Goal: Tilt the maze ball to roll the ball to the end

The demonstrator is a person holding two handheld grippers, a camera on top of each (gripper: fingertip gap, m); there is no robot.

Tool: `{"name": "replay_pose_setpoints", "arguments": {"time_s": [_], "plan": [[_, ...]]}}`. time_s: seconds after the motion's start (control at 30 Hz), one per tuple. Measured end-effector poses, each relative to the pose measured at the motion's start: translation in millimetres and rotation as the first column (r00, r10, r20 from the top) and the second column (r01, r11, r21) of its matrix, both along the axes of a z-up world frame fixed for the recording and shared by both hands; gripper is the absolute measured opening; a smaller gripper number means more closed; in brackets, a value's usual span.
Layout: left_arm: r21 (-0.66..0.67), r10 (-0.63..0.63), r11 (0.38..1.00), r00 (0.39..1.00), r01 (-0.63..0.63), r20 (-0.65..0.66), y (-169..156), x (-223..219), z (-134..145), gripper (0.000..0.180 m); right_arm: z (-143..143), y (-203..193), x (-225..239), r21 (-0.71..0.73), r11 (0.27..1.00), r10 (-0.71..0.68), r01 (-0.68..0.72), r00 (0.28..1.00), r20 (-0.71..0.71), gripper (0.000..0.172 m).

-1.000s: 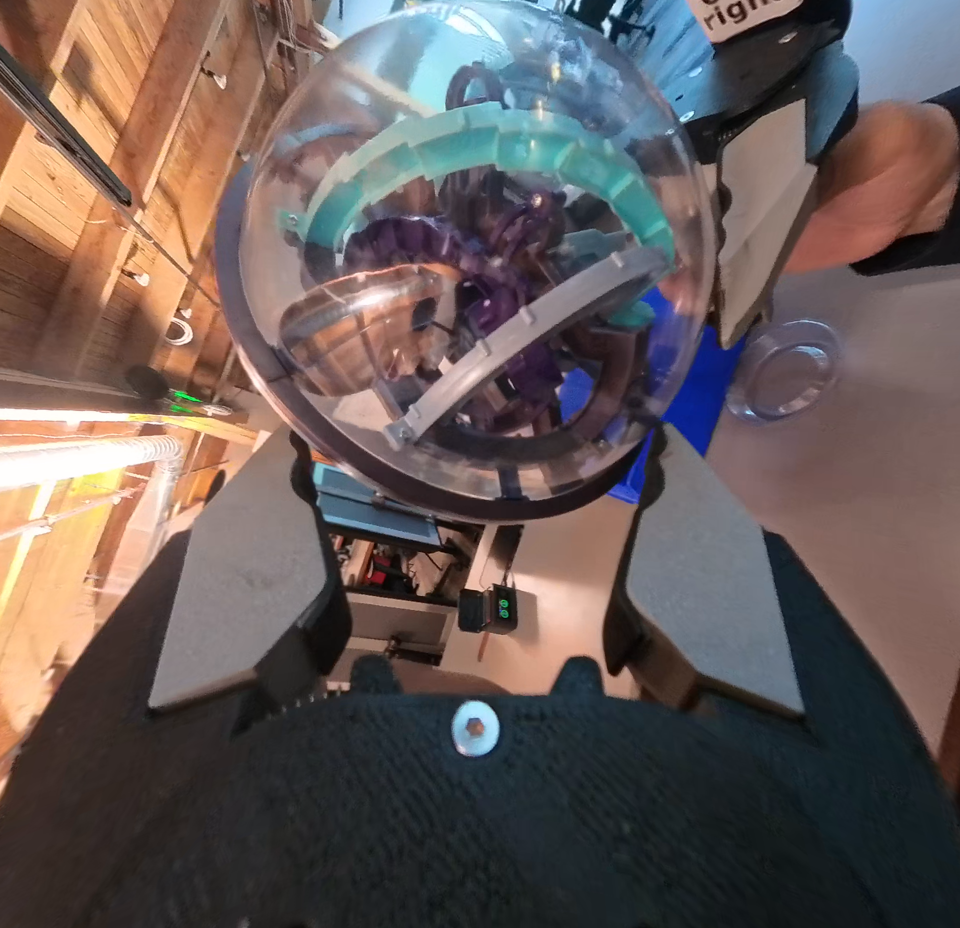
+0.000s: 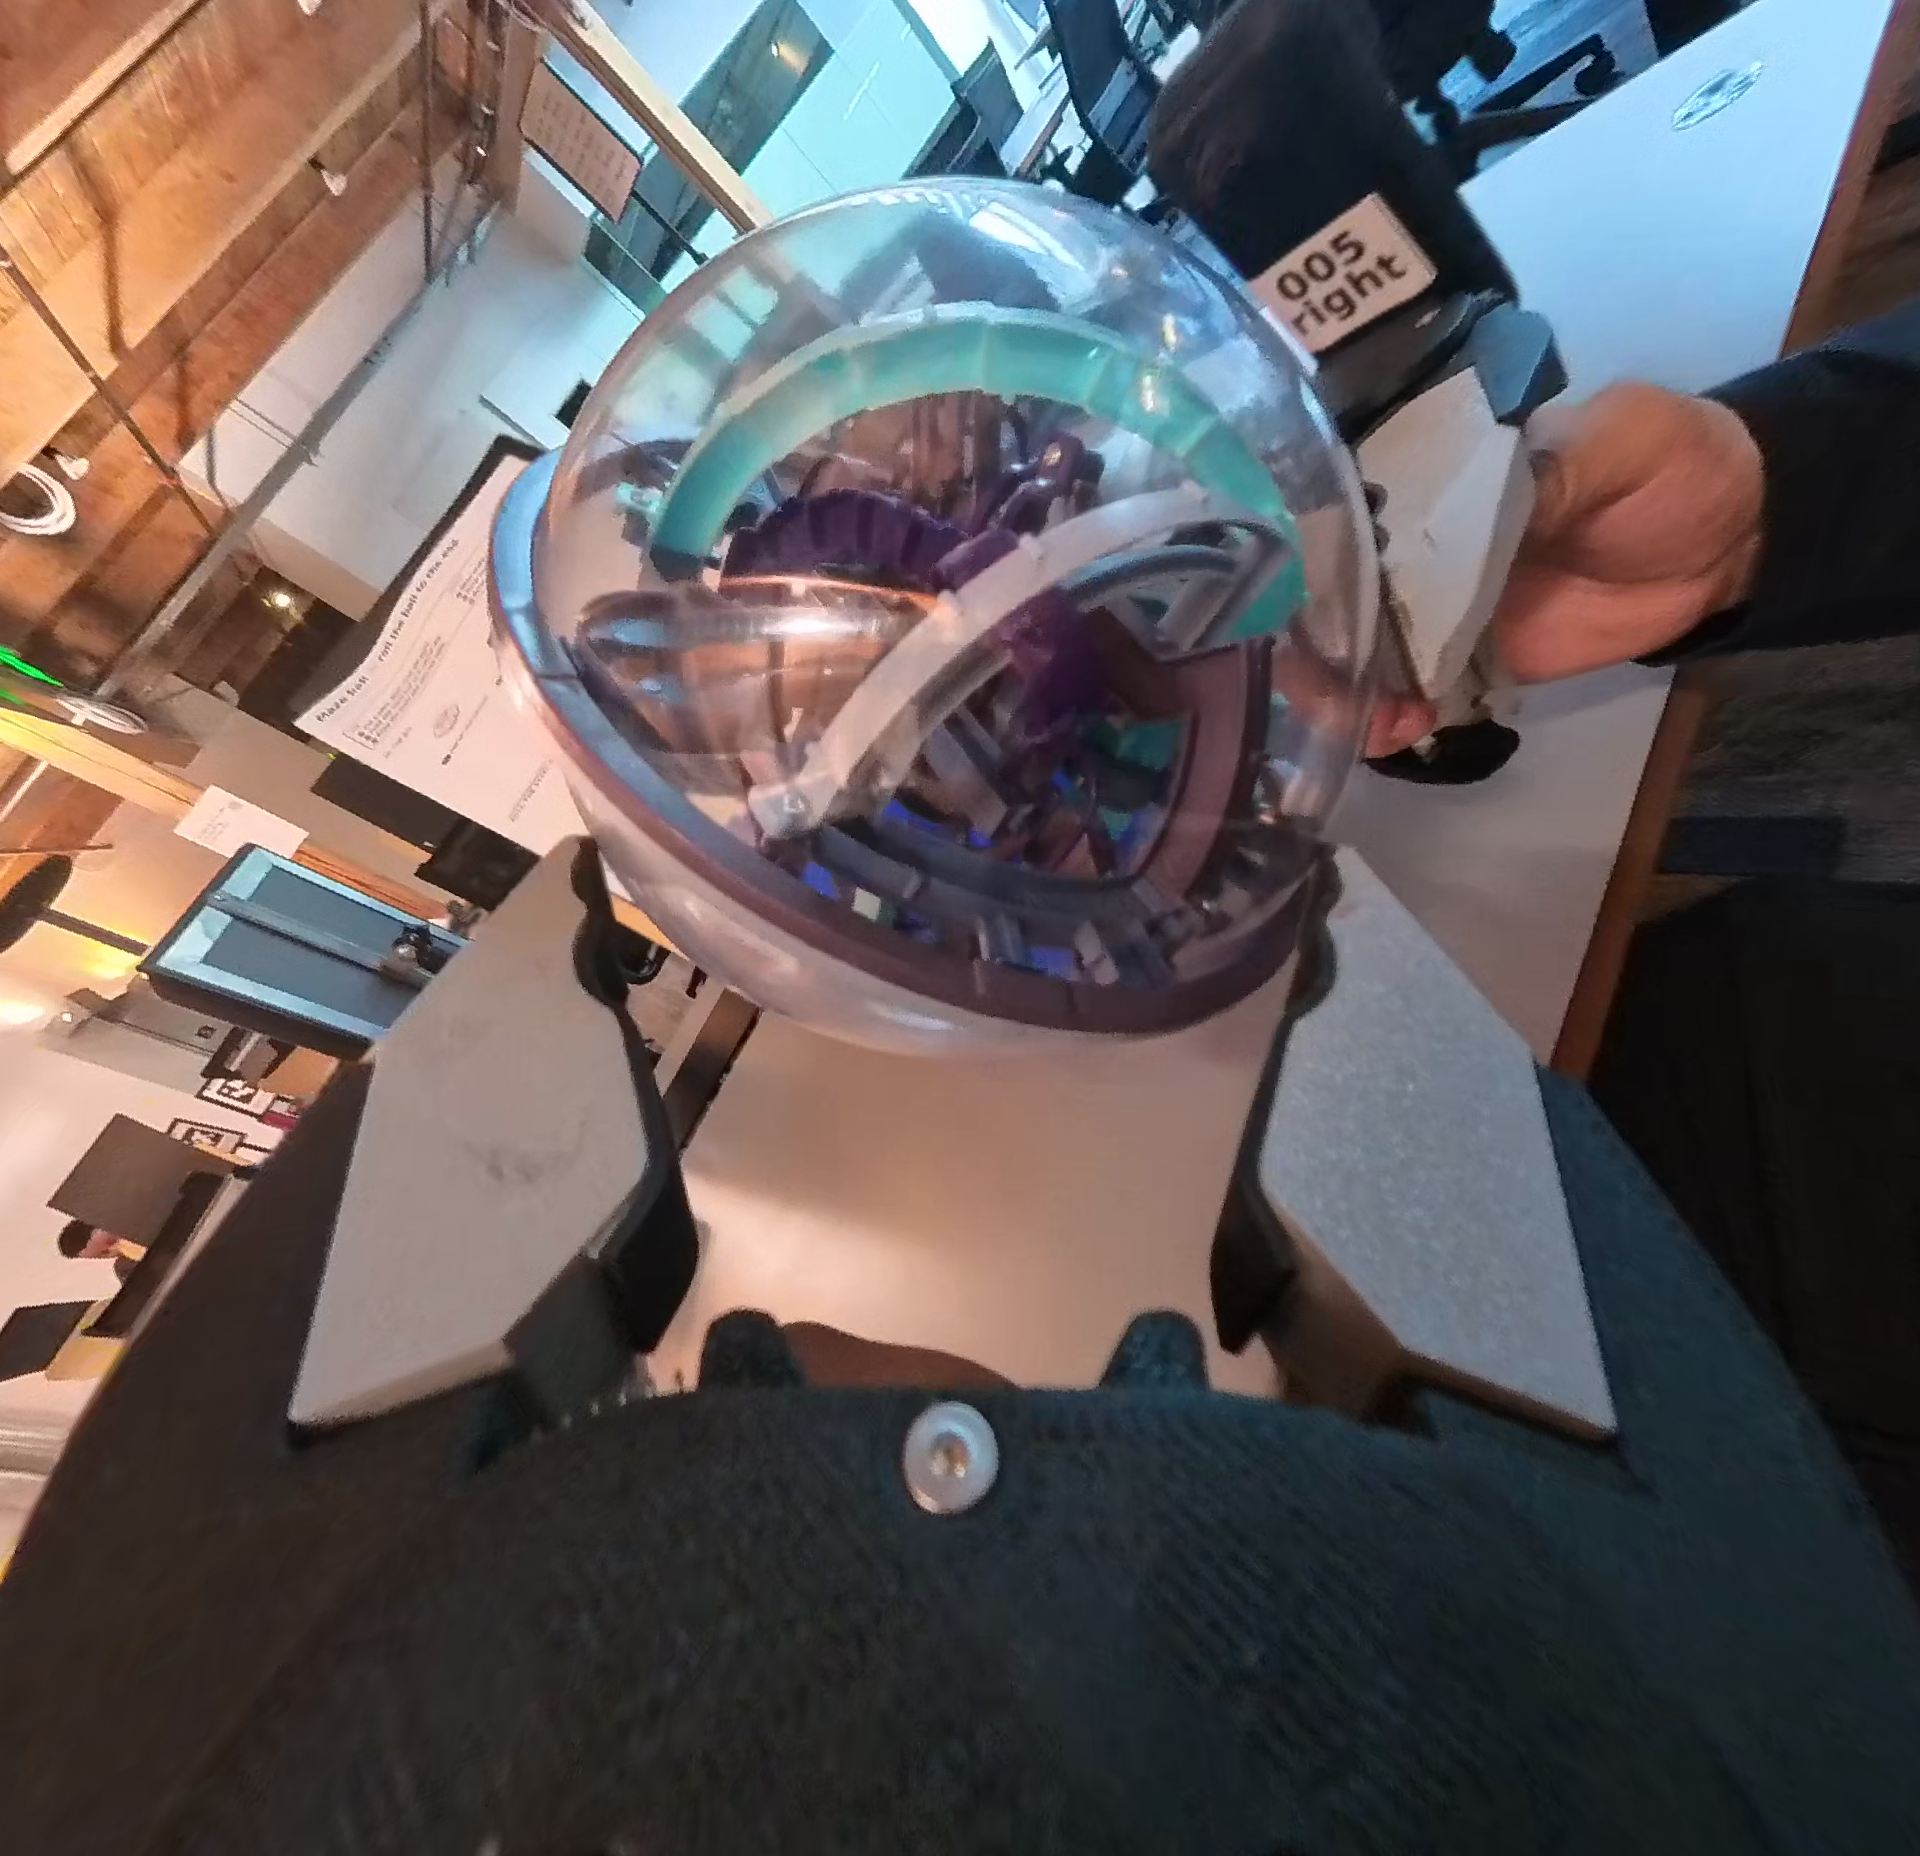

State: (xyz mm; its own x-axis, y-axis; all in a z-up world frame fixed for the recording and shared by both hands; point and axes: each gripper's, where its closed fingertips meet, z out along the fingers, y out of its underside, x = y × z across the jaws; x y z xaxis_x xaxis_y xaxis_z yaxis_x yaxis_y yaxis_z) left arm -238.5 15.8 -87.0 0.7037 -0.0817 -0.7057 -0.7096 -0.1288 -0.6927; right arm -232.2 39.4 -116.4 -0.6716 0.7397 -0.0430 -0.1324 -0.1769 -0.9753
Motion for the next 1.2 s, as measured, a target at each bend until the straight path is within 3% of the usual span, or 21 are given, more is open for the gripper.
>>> {"name": "replay_pose_setpoints", "arguments": {"time_s": [0.9,1.2], "plan": [[-0.013,-0.021,1.000,0.991,0.023,0.133,2.1,9.7,-2.5,0.129,-16.4,-8.4,6.8,-0.217,0.954,0.243,-0.207,0.957,0.159,0.141],[-0.017,-0.015,1.000,0.990,0.018,0.142,2.4,5.3,-7.4,0.129,-20.2,-7.4,3.5,-0.209,0.960,0.223,-0.185,0.960,0.172,0.141]]}}
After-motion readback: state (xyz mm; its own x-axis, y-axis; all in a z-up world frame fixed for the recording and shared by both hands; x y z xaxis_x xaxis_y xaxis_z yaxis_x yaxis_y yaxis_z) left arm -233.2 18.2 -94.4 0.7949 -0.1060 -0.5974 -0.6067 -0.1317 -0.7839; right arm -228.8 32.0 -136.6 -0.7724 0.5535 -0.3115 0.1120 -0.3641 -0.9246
